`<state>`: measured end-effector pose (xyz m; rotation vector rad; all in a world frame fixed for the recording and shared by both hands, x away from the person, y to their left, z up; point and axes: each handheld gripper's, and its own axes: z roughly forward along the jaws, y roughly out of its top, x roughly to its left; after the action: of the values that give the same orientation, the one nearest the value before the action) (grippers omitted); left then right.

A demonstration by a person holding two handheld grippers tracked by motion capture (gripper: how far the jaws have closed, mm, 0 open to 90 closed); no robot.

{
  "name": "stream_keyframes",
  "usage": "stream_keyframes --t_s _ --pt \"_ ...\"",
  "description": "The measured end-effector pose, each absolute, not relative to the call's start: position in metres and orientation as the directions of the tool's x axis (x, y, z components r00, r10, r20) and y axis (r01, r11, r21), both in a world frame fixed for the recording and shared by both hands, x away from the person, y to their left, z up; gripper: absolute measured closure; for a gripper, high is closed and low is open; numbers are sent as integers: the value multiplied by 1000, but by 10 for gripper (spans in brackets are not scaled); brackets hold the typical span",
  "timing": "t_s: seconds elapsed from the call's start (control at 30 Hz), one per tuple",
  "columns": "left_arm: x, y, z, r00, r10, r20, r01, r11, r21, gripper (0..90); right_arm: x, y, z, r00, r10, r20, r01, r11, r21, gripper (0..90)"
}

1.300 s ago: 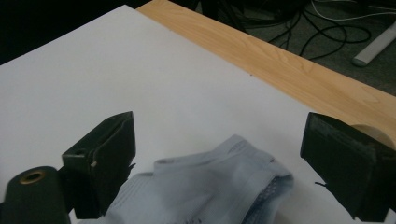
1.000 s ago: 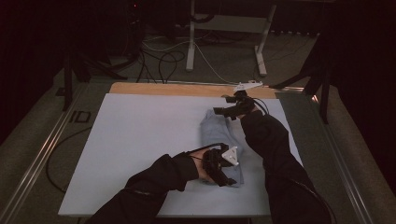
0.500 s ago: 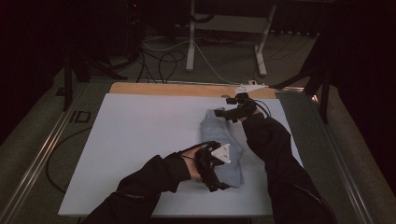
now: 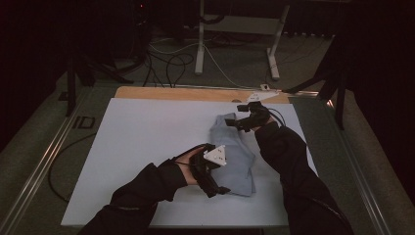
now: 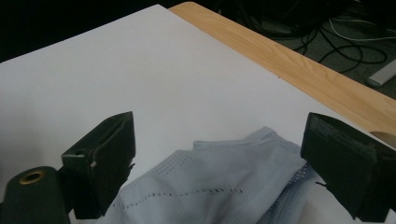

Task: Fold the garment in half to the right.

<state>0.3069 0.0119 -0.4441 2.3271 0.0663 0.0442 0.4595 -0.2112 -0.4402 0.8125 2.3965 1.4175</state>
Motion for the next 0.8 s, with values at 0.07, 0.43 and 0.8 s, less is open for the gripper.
stream_keyframes --t_s 0.07,0.43,0.8 --pt "307 16 -443 998 65 19 31 -687 726 5 458 -212 -440 -818 572 62 332 381 863 105" --pt "297 63 -452 995 104 5 69 -690 720 5 448 -216 -448 -809 587 29 311 385 869 105" --pt "287 106 -469 986 168 -20 130 -677 725 5 442 -224 -452 -788 612 65 337 340 878 99"
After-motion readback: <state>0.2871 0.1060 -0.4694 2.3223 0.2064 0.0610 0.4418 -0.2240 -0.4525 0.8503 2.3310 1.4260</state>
